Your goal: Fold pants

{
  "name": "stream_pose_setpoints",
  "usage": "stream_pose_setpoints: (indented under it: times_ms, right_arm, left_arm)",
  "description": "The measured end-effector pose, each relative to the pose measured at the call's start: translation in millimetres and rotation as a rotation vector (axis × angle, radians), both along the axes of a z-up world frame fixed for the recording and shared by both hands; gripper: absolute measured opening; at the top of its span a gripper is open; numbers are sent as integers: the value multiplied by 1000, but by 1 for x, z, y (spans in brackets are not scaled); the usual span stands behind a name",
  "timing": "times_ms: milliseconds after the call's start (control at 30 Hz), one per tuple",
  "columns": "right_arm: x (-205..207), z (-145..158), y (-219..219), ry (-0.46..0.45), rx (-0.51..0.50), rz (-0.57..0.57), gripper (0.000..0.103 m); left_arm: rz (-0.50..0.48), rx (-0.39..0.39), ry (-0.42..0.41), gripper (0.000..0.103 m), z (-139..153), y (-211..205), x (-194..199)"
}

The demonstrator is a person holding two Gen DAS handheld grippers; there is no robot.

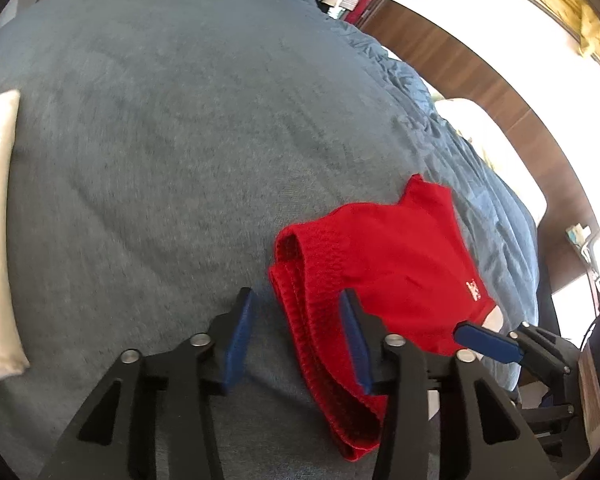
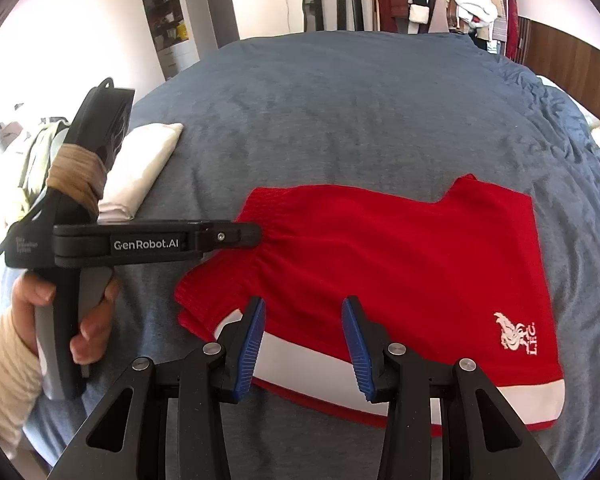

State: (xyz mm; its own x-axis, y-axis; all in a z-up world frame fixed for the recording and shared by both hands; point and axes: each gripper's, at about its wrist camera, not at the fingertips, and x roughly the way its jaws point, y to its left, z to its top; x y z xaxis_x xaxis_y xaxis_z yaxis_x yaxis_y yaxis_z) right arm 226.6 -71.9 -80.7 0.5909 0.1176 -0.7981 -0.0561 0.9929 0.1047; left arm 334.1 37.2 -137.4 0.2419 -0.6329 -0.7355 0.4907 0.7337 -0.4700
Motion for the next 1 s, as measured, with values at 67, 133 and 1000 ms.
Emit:
stream_pose_setpoints:
  times_ms: [67, 133, 1000]
  right_arm:
    - [0, 1, 2, -4, 5, 1, 41]
    - [1, 0, 4, -3, 5, 0, 41]
    - [1, 3, 38, -31, -16, 59, 41]
  left_arm:
    - [-14, -24, 14, 46, 1, 1, 6]
    - [-9, -30, 14, 46, 3, 4, 11]
    - [-89, -104, 76, 16, 7, -2, 28]
